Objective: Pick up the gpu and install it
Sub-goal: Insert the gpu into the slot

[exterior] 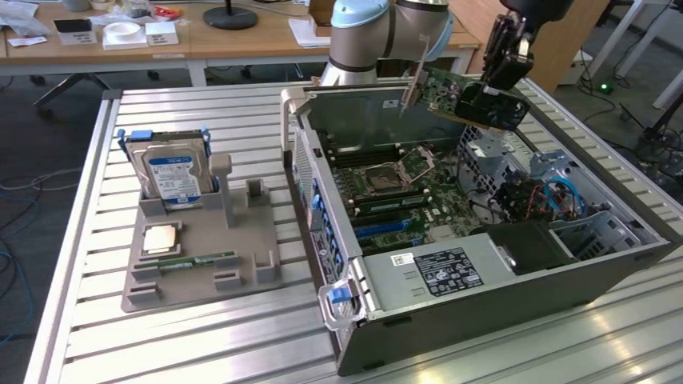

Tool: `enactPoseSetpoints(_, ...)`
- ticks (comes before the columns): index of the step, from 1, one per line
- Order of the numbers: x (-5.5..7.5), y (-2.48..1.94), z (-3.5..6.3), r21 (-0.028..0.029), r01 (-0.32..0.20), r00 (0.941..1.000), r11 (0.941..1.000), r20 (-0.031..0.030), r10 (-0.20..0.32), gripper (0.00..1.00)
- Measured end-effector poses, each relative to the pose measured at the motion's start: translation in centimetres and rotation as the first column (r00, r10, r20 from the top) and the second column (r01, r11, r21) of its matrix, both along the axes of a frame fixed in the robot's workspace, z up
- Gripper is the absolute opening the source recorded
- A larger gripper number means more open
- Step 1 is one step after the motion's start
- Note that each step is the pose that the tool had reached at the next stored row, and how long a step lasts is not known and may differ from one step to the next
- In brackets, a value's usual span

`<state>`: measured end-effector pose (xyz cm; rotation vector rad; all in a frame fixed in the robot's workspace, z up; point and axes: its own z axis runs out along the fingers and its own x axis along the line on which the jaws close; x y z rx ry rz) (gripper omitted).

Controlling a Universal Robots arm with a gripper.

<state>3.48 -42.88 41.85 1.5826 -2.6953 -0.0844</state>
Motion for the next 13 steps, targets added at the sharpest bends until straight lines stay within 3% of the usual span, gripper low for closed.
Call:
enactPoseSetpoints(7,0.00,0.00,-0.03,-0.0002,-0.114,0.9935,0.9935,0.0000,0.114,0.27)
enactPoseSetpoints(13,0.00,0.00,-0.04,-0.0007,-0.210,0.9776,0.9776,-0.0001,0.210,0.27)
